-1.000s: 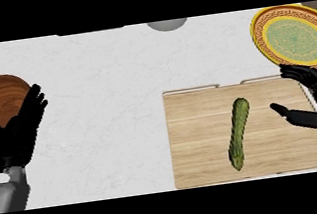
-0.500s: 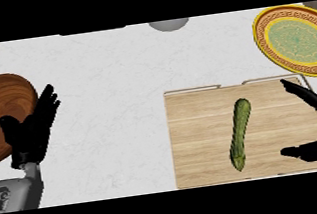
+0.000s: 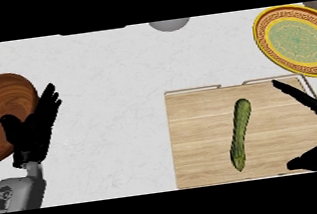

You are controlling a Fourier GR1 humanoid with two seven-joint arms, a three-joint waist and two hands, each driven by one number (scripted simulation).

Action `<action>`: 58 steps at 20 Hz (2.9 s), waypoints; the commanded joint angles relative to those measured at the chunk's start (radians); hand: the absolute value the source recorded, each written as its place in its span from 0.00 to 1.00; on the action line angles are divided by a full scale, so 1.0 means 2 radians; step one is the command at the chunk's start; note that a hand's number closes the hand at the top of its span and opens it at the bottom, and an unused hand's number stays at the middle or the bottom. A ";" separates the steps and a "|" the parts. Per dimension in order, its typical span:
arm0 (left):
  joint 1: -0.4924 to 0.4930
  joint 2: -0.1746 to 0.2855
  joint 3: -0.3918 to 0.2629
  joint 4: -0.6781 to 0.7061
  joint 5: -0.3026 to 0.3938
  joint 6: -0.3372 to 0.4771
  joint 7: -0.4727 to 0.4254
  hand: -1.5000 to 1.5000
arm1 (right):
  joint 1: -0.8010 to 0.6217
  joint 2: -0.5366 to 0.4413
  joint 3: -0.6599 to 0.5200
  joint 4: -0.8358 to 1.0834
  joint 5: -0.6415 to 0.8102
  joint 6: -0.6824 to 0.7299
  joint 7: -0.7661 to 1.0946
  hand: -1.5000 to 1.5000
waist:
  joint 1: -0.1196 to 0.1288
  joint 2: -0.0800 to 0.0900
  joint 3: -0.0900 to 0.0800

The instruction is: Pick the squash from the tray and place it in the plate

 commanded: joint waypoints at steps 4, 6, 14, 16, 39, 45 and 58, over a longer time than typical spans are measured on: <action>0.031 -0.002 -0.001 -0.041 -0.010 -0.005 0.007 0.50 | -0.049 0.009 0.033 -0.021 0.069 0.033 0.106 0.00 | 0.007 0.000 0.000; -0.021 -0.005 0.006 -0.005 -0.008 -0.002 0.038 0.50 | -0.042 0.010 0.046 -0.036 0.097 0.032 0.135 0.00 | 0.002 0.001 0.000; -0.023 -0.014 0.018 0.012 -0.014 -0.020 0.013 0.50 | -0.095 0.058 0.069 0.016 0.152 0.101 0.180 0.00 | 0.005 0.001 0.000; -0.026 -0.009 0.035 0.030 -0.008 -0.038 0.000 0.50 | -0.100 0.069 0.052 -0.006 0.153 0.128 0.211 0.00 | 0.002 0.001 0.000; 0.000 -0.034 0.058 0.003 -0.040 -0.059 0.005 0.50 | -0.143 0.162 0.032 0.142 0.303 0.211 0.114 1.00 | 0.004 0.002 0.000; -0.001 -0.031 0.061 -0.013 -0.040 -0.060 0.015 0.50 | -0.113 0.207 0.057 0.094 0.324 0.187 0.136 1.00 | 0.004 0.000 0.000; 0.005 -0.048 0.053 -0.009 -0.052 -0.057 0.007 0.50 | -0.274 0.255 -0.015 0.259 0.389 0.051 0.076 1.00 | 0.011 0.003 0.001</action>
